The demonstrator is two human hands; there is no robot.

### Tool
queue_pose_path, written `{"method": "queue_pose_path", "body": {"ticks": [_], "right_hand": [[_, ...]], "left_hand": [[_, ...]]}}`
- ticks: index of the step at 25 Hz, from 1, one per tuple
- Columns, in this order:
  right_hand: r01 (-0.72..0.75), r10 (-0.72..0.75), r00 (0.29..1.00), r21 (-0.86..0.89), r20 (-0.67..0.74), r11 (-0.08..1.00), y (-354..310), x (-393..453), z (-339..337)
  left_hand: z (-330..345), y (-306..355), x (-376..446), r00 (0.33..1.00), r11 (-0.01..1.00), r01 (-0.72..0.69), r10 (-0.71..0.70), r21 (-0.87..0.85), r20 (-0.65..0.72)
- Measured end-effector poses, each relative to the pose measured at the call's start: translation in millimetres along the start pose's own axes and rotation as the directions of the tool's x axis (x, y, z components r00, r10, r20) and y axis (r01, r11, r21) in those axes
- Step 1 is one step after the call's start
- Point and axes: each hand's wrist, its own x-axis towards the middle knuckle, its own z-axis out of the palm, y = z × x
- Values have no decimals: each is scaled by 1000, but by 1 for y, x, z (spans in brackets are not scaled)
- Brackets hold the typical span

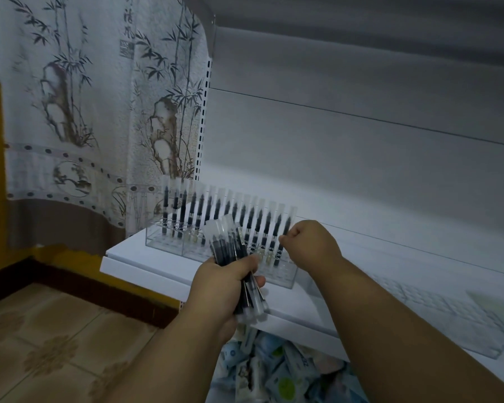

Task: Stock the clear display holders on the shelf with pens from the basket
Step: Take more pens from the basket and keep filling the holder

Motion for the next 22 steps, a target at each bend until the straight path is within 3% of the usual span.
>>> {"method": "queue_pose_path", "body": {"ticks": [2, 4, 7, 9, 12, 16, 19, 22], "right_hand": [[-16, 13, 999, -63, -50, 998, -8, -5, -10], [15, -6, 994, 83, -106, 996, -18, -21, -19], [-59, -20, 984, 433, 176, 900, -39, -52, -27], [-110, -50, 950, 481, 307, 870, -41, -58, -30], [-160, -14, 950, 526, 311, 835, -28, -50, -37], [-216, -40, 909, 550, 415, 807, -14, -53, -36], [-234, 75, 960, 627, 271, 743, -10, -48, -31], [-85, 121, 993, 653, -11, 753, -6, -47, -27]], "left_hand": [[-2, 1, -3, 1000, 1000, -5, 5, -8, 11], [-2, -1, -6, 1000, 1000, -3, 3, 0, 30], [2, -5, -10, 998, 1000, -22, 21, 7, 64], [7, -7, -12, 996, 999, -33, 31, 20, 89], [15, -10, -14, 994, 1000, -21, 20, 3, 106], [18, -16, -15, 993, 1000, 3, -3, -3, 119], [19, -18, -16, 994, 999, 30, -28, -19, 105], [18, -19, -16, 996, 997, 48, -43, -55, 79]]}}
